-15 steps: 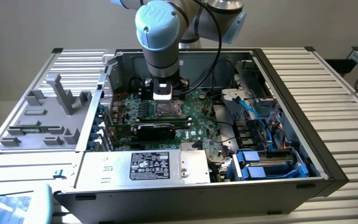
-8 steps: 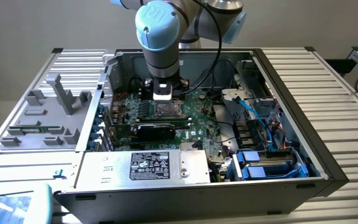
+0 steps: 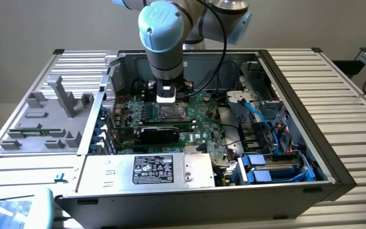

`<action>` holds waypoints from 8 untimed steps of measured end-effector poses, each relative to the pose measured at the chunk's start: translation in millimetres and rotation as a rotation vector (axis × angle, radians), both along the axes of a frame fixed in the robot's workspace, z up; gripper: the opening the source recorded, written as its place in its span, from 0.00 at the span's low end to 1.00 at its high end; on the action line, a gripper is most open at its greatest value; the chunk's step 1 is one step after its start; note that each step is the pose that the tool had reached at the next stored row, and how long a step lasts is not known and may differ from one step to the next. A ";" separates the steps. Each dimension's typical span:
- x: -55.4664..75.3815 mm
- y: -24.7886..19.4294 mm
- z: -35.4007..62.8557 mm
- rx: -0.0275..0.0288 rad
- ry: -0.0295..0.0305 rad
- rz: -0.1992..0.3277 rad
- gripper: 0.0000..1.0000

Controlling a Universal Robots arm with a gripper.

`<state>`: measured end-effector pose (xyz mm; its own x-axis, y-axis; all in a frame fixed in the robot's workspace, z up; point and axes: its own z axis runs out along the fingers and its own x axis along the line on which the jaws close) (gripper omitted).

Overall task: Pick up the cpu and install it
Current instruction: 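Install the first cpu locking lever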

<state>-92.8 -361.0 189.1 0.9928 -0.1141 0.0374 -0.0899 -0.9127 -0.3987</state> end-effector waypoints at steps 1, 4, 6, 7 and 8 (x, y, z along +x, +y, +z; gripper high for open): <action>0.0 0.0 0.0 -0.0001 0.0000 0.000 0.12; 0.0 -0.1 -0.1 -0.0001 0.0001 -0.001 0.12; 0.0 -1.4 -0.1 0.0003 -0.0001 -0.001 0.12; 0.1 -2.2 -0.1 0.0002 -0.0001 -0.001 0.12; 0.0 -2.2 -0.1 0.0001 0.0000 -0.002 0.12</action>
